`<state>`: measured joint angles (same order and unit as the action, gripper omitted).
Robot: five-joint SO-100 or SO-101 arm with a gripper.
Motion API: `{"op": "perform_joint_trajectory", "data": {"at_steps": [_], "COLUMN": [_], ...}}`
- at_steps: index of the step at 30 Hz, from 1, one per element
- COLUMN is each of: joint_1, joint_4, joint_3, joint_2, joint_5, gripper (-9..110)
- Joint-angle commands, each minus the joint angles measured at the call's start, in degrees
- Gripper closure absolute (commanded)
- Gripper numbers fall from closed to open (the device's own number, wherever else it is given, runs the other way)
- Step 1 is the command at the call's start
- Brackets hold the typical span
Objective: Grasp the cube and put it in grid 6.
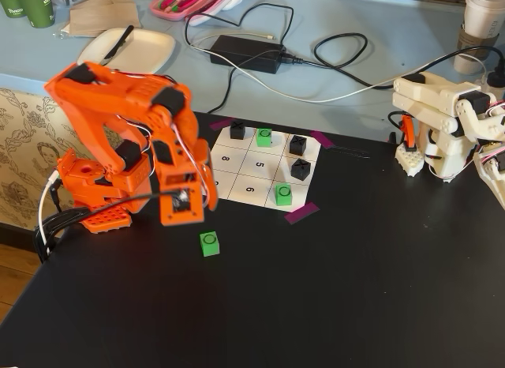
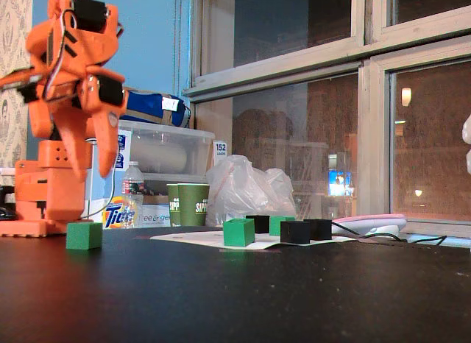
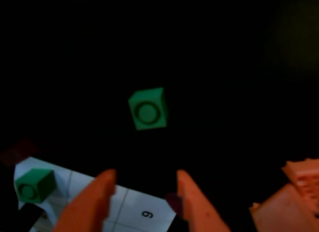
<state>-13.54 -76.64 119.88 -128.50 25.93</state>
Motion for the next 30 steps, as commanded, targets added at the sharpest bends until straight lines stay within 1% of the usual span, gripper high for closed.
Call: {"op": "perform_joint_trajectory", "data": {"at_steps": [1, 7, 12, 15, 20, 23, 30], "joint_1": [-1.9, -3.5, -4.8, -6.2, -7.6, -7.6, -7.3], "joint_4": [-2.7, -11.1, -14.7, -12.7, -5.0, -2.6, 3.2], "joint_3": [-7.6, -18.3, -20.2, -18.0, -10.2, -7.6, -3.9], "joint_2": [3.8, 8.1, 11.4, 13.8, 15.0, 15.0, 15.0], "joint_5": [2.2, 5.3, 7.4, 7.6, 8.4, 8.5, 8.3], "gripper": [78, 77, 78, 78, 78, 78, 74]}}
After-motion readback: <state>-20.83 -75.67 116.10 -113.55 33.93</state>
